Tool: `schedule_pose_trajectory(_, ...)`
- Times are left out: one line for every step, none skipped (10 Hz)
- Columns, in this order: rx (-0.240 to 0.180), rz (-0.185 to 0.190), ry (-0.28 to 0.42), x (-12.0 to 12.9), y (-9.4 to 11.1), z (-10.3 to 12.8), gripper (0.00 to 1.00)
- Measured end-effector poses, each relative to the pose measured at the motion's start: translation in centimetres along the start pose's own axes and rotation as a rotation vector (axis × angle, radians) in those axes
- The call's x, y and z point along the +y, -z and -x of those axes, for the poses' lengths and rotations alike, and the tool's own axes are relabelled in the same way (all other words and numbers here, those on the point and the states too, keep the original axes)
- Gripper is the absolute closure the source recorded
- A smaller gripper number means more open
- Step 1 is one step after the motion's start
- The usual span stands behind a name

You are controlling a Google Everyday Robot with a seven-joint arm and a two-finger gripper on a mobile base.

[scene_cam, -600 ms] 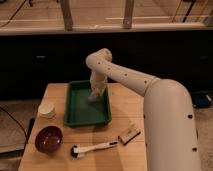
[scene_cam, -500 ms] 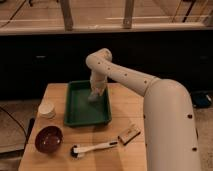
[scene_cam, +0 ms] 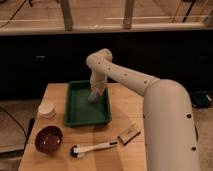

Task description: Place sponge in tray

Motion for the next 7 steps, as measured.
schedule_pose_trajectory(-0.001,-0.002,0.006,0.03,-0.03,-0.08,0.68)
schedule_pose_trajectory(-0.003,-0.003,0.011,0.03,-0.05,-0.12,0.72)
schedule_pose_trajectory(-0.005,-0.004,0.018,-0.01,-0.11,-0.15,0.74)
schedule_pose_trajectory(-0.006,-0.005,0.022,-0.07,-0.13,-0.16,0.71)
schedule_pose_trajectory(-0.008,-0.007,0.024,-0.01,-0.17,-0.19,0.69)
schedule_pose_trajectory(-0.010,-0.010,0.028,0.03,-0.15,-0.28,0.73)
schedule_pose_trajectory(-0.012,-0.011,0.033,0.01,-0.18,-0.29,0.76)
